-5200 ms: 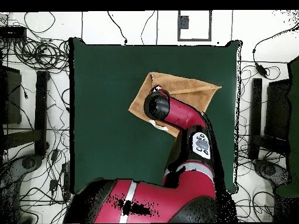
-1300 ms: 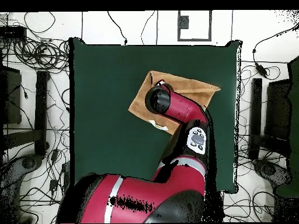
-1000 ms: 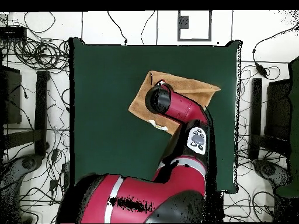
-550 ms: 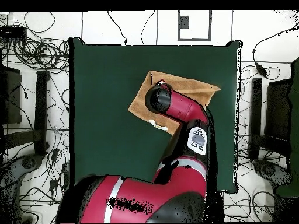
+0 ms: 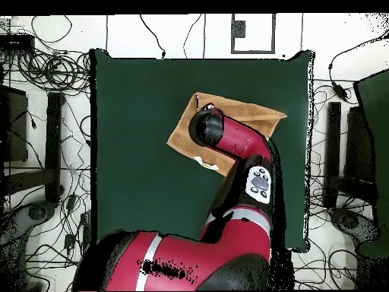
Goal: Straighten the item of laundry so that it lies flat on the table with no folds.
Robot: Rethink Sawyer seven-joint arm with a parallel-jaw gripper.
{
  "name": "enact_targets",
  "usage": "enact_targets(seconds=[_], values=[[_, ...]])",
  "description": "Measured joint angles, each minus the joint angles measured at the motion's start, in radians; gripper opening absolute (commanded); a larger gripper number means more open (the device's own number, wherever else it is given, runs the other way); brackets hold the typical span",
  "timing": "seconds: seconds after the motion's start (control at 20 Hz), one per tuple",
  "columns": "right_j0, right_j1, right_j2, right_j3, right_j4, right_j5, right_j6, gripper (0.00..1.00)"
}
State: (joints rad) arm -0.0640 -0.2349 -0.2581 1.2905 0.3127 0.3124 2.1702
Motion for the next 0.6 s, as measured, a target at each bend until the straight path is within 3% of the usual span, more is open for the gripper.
enact_targets(seconds=[0.6], values=[[-0.013,-0.033,0.008,0.049,0.0,0.013,0.0,0.0]])
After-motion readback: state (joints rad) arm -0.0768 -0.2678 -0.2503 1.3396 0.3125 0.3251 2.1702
